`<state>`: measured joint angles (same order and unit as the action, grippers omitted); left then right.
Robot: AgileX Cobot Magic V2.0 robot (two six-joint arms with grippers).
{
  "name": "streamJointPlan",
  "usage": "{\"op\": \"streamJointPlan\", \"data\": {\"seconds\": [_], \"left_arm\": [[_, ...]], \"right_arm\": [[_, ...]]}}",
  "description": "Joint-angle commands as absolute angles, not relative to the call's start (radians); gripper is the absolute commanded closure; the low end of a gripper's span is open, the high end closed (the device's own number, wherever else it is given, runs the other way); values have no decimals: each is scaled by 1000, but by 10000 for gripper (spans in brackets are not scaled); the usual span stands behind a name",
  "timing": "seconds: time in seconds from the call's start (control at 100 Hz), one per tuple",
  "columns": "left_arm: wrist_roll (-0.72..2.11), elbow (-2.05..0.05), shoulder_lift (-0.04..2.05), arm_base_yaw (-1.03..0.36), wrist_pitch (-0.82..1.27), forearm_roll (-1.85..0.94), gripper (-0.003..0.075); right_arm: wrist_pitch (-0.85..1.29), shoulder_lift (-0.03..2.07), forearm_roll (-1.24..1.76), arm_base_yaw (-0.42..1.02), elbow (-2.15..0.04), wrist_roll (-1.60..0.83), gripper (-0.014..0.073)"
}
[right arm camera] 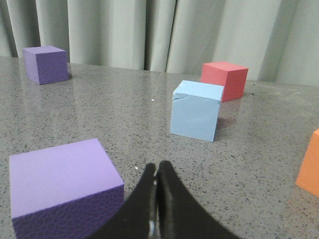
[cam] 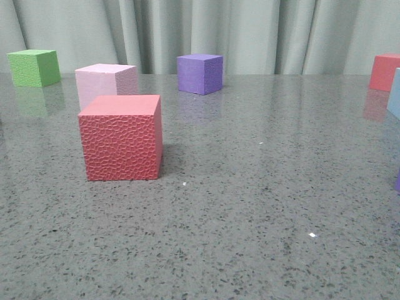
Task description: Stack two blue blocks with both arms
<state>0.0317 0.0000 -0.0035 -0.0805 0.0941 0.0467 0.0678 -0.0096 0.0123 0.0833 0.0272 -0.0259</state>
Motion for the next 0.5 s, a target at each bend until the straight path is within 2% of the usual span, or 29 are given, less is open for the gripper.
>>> {"op": "streamJointPlan", "data": {"seconds": [0.0, 0.49], "left_arm": [[20, 41, -35, -78, 10, 44, 739], [20, 30, -35, -78, -11, 7, 739]], "right_arm": [[-17, -36, 12, 83, 11, -34, 662], [-79, -36, 12, 83, 9, -34, 662]]}}
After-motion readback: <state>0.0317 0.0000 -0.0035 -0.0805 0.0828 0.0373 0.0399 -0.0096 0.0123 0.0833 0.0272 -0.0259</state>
